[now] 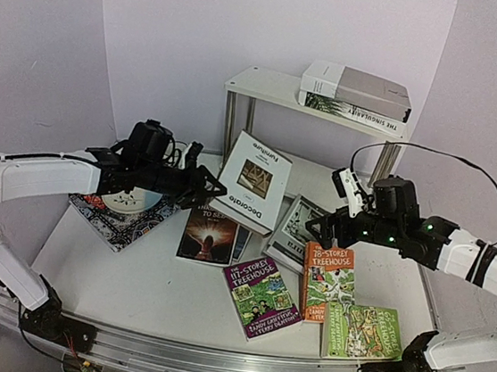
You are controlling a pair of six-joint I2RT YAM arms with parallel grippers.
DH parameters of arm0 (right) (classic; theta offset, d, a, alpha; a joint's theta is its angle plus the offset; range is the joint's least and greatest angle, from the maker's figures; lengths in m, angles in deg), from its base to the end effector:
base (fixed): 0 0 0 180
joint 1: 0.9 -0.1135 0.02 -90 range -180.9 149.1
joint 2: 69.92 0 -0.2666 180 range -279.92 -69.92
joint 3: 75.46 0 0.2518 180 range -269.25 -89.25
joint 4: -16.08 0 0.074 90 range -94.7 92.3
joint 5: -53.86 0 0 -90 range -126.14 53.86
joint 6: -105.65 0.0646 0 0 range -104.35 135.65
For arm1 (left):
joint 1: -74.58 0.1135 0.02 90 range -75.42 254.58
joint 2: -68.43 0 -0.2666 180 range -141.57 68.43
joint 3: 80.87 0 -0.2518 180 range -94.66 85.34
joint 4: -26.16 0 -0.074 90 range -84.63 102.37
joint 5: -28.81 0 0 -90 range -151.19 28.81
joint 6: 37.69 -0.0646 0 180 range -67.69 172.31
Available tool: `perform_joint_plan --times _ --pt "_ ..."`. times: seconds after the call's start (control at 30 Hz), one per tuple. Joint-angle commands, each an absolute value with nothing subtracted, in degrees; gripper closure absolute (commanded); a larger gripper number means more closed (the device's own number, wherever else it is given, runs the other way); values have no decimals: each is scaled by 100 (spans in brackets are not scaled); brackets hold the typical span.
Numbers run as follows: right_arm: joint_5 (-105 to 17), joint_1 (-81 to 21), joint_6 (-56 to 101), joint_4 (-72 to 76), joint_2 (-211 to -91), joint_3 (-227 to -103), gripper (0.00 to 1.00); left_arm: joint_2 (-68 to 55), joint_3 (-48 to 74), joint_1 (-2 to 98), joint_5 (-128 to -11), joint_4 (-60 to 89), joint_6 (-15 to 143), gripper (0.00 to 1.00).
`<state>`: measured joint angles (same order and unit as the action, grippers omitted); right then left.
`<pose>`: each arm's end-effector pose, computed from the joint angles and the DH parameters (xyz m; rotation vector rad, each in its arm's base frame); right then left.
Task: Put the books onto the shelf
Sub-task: Pick up the book from the book pile, then pass from the left arm to the right
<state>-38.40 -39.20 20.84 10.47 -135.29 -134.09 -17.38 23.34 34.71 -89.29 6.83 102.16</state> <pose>0.2294 0.1844 0.2967 -0.5473 1.7395 0.5770 0.2588 -0.2558 0.2714 0.1378 2.3624 -1.3815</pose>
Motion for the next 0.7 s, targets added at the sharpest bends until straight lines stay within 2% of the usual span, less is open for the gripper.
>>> perform_joint_plan --times 0.0,0.13,0.3,0.5,0.67 --pt "-4889 -4030 1160 2027 -13228 -13194 2 -1207 2516 3627 -9319 727 10142 67" --pt "-5469 -4511 -323 2676 -12934 -12762 2 -1010 2591 3788 -9981 719 10109 66" --pt "-5697 -5026 -2322 2018 -12991 -12972 2 -918 2657 4130 -10972 742 10058 66" --pt "-4682 -5536 -4849 2113 -12992 -12826 2 -1137 2367 4328 -12178 768 10002 66" --pt "-3739 -5728 -6138 3506 -13120 -12478 2 -1359 2105 4328 -12616 772 10050 66"
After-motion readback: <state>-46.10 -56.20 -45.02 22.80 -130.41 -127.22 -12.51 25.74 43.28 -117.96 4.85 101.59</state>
